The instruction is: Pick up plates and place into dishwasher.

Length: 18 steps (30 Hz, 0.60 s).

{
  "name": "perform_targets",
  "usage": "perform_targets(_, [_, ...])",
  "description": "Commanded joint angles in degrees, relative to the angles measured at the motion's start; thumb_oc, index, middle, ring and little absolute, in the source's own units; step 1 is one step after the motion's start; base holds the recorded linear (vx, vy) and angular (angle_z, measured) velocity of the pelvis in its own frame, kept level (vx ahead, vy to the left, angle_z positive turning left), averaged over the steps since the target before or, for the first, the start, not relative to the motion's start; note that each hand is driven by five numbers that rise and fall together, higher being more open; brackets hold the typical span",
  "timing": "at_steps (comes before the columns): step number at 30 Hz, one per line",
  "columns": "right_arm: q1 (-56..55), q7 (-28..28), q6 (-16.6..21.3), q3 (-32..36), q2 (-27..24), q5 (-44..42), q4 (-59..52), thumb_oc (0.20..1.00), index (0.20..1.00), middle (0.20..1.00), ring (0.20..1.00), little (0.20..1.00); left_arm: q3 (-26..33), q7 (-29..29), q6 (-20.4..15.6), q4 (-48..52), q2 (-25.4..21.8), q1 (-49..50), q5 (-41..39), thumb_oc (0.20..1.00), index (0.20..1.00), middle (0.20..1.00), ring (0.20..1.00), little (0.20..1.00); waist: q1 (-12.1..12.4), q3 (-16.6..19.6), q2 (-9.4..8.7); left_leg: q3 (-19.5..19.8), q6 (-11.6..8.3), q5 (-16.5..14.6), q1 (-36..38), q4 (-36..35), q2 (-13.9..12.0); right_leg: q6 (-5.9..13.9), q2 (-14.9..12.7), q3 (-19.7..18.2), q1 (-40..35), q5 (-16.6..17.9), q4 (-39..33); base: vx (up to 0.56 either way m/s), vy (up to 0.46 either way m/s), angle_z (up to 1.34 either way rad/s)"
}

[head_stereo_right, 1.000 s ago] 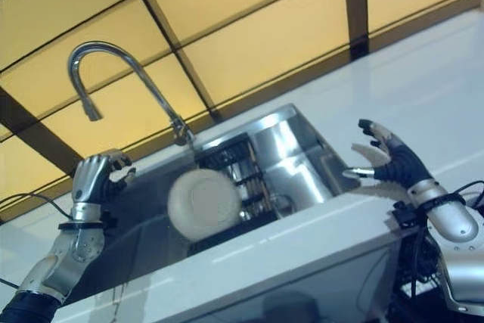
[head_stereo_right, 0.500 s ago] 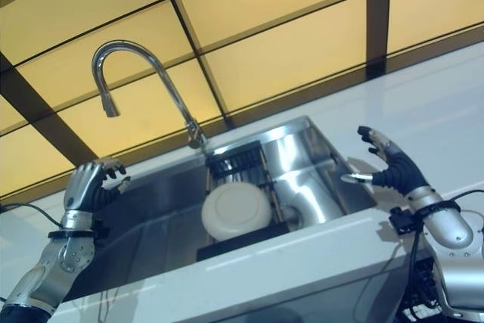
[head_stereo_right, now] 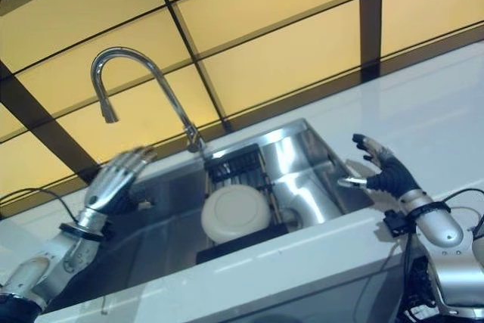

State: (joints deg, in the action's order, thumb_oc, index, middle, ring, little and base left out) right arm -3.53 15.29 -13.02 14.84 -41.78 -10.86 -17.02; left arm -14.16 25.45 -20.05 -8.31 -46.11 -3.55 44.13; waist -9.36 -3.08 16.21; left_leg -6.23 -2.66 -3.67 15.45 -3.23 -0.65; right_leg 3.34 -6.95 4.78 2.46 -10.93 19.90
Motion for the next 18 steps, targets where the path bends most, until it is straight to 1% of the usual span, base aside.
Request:
perform_targets(1, [4.9,-2.4,1.3,-2.4,-3.6,-1.7,-1.1,1.0,1.0,1.0,1.0,1.0,1.5,-6.2,0.0,-0.6,0.2,-6.0,-6.8,1.0,1.0,1.0,1.0,1.0,-1.1,-0.8,-2.33,-1.4,-0.19,0.7,-2.7,1.5,2.3,1.43,0.1,-3.1,-9.5,8.4,-19.8,0.06,-0.031,-0.04])
perform_targets(4, [4.3,-2.4,1.1,-2.6,-4.0,-1.7,-1.0,1.0,1.0,1.0,1.0,1.0,1.2,-9.8,1.4,-1.2,2.8,-6.6,-10.9,1.0,1.0,1.0,1.0,1.0,-1.8,-1.6,-1.68,-1.7,-0.2,1.1,-2.8,2.0,2.4,1.68,0.0,-3.7,-9.1,8.5,-19.0,0.11,-0.034,-0.14])
perform_targets(8, [3.4,-1.3,0.1,-2.7,-4.5,-1.1,-1.3,1.0,1.0,1.0,1.0,1.0,0.7,-14.6,4.7,-2.7,6.5,-7.8,-15.2,1.0,1.0,1.0,1.0,1.0,-2.9,-2.6,-0.74,-2.2,-0.27,1.6,-2.8,3.3,2.5,1.85,-0.6,-4.7,-8.5,8.4,-17.2,0.15,-0.019,-0.13])
perform_targets(9, [3.7,-1.3,-0.2,-3.0,-4.9,-1.1,-1.4,1.0,1.0,1.0,1.0,1.0,0.2,-15.2,6.0,-4.0,7.6,-9.0,-17.2,1.0,1.0,1.0,1.0,1.0,-3.6,-3.5,-0.38,-2.3,-0.29,1.8,-3.4,4.0,2.5,1.88,-0.7,-5.2,-7.6,8.2,-16.0,0.06,-0.006,-0.1])
perform_targets(14, [7.0,-1.4,-1.1,-4.0,-6.1,-0.5,-0.9,1.0,1.0,1.0,1.0,1.0,-0.8,-16.4,8.3,-10.7,10.2,-13.9,-24.0,1.0,1.0,1.0,1.0,1.0,-5.9,-7.2,0.8,-3.3,-0.64,2.6,-6.5,5.8,2.4,1.55,-0.7,-7.0,-2.8,7.0,-11.6,-0.01,-0.013,-0.21])
perform_targets(18, [7.1,-1.4,-1.4,-3.8,-6.3,-0.1,-0.8,1.0,1.0,1.0,1.0,1.0,-0.4,-15.7,9.6,-14.7,11.6,-15.2,-25.9,1.0,1.0,1.0,1.0,1.0,-7.0,-8.6,0.93,-3.8,-0.95,2.3,-7.2,7.5,2.3,0.8,-0.4,-7.1,-1.1,6.3,-9.6,0.04,-0.077,-0.12])
